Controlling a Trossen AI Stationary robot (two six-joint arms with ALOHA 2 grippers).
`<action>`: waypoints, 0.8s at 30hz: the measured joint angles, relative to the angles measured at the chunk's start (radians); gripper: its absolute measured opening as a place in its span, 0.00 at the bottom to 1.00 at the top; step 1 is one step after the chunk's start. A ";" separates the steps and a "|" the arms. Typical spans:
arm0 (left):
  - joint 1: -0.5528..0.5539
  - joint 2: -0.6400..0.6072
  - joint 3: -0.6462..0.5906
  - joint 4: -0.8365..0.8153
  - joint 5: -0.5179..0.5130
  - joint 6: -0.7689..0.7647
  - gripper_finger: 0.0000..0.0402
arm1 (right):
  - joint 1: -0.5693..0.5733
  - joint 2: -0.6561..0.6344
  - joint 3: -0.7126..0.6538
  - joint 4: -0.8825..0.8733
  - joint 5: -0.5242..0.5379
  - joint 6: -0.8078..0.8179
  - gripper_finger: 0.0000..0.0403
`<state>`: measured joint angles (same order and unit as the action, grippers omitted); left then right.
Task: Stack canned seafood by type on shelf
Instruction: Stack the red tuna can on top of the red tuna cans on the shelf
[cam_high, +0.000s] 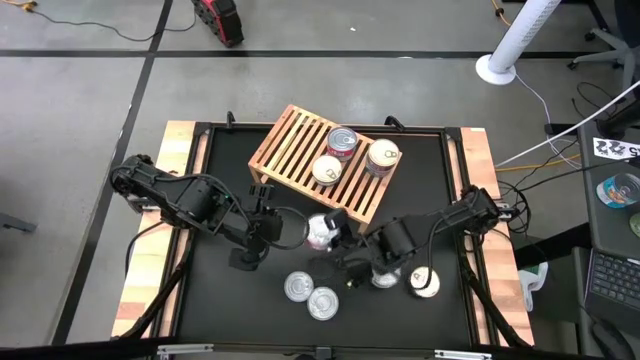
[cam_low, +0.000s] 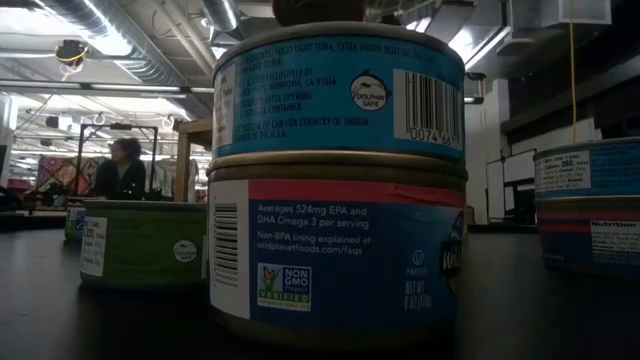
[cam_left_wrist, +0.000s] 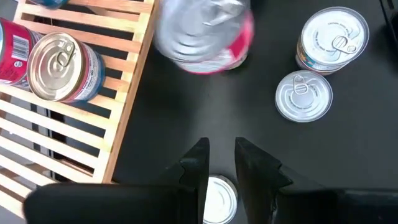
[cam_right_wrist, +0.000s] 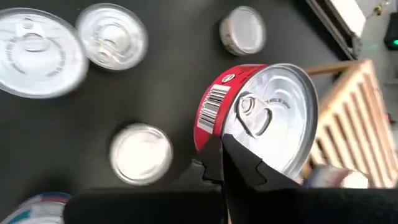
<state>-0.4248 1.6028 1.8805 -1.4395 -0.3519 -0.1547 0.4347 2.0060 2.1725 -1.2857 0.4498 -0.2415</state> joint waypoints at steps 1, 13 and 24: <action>0.000 0.000 0.000 0.000 0.000 -0.001 0.18 | -0.008 0.000 0.021 -0.016 0.003 -0.004 0.00; -0.003 0.000 0.000 0.006 0.000 -0.006 0.18 | -0.179 0.000 0.150 -0.081 0.004 -0.140 0.00; -0.003 0.000 0.000 0.006 0.000 0.001 0.18 | -0.360 0.000 0.151 -0.078 0.005 -0.250 0.00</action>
<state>-0.4274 1.6024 1.8809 -1.4338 -0.3515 -0.1535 0.0750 2.0056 2.3238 -1.3642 0.4548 -0.4916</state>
